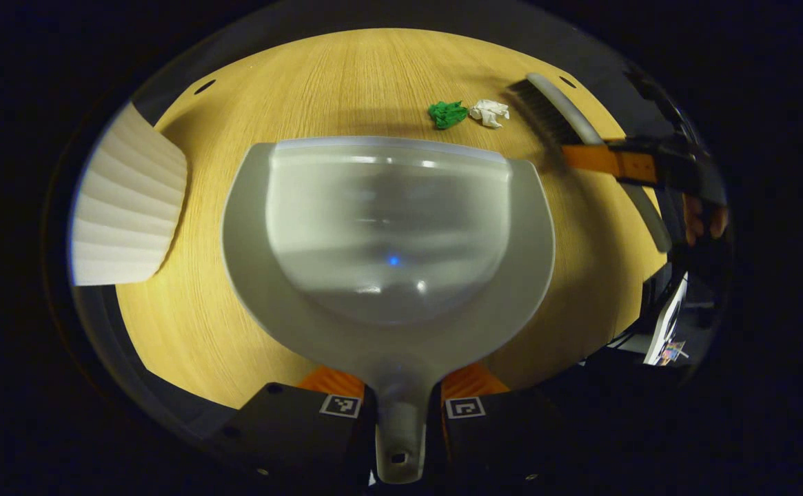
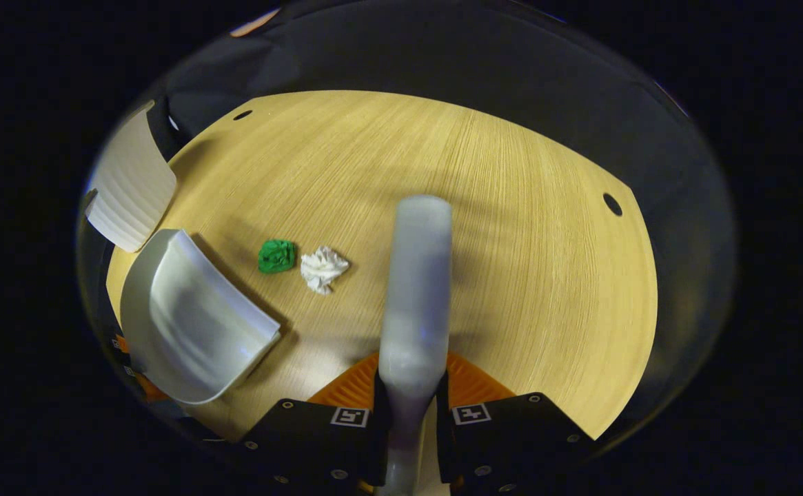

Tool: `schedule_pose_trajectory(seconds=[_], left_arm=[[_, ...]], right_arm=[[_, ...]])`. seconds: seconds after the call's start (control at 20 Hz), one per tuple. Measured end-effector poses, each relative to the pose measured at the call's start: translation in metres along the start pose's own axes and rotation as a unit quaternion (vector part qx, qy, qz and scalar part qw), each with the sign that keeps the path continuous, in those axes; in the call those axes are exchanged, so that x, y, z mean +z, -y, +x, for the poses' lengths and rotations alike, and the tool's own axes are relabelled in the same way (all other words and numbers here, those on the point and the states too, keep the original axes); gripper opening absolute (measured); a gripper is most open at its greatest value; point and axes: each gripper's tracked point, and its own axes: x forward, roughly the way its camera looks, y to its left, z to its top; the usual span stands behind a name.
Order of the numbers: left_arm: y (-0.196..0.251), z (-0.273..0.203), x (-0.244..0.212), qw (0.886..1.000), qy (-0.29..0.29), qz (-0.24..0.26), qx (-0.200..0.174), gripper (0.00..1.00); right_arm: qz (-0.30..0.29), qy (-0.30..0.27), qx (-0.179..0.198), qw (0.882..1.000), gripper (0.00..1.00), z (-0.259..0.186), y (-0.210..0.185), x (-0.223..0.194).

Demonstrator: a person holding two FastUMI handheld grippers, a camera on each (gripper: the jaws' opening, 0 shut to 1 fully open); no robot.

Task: Pick up the small broom and dustpan from the desktop, sweep the trash into the dustpan with the broom, and then empty the trash into the garbage bin.

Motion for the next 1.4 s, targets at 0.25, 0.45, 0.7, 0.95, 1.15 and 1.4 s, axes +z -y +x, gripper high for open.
schedule_pose_trajectory(seconds=[0.25, 0.45, 0.7, 0.95, 1.15, 1.4], left_arm=[[-0.004, -0.004, 0.005, 0.999, -0.008, 0.037, -0.003, 0.3], [-0.003, -0.005, 0.003, 0.998, -0.016, 0.056, -0.008, 0.3], [-0.005, -0.001, 0.002, 0.997, -0.024, 0.074, -0.01, 0.3], [-0.001, 0.006, 0.002, 0.998, -0.022, 0.064, -0.005, 0.3], [0.003, 0.011, 0.01, 0.998, -0.024, 0.051, -0.004, 0.3], [0.005, 0.016, 0.015, 0.999, -0.008, 0.034, -0.01, 0.3]], right_arm=[[-0.07, 0.01, 0.047, 0.996, 0.29, 0.021, -0.007, 0.048], [-0.119, -0.015, 0.127, 0.985, 0.29, 0.04, -0.032, 0.05], [-0.203, -0.034, 0.202, 0.958, 0.31, 0.029, -0.054, 0.055], [-0.293, -0.056, 0.293, 0.908, 0.31, -0.009, -0.095, 0.05], [-0.306, -0.082, 0.34, 0.885, 0.31, -0.029, -0.102, 0.057], [-0.311, -0.129, 0.371, 0.866, 0.31, -0.051, -0.097, 0.034]])
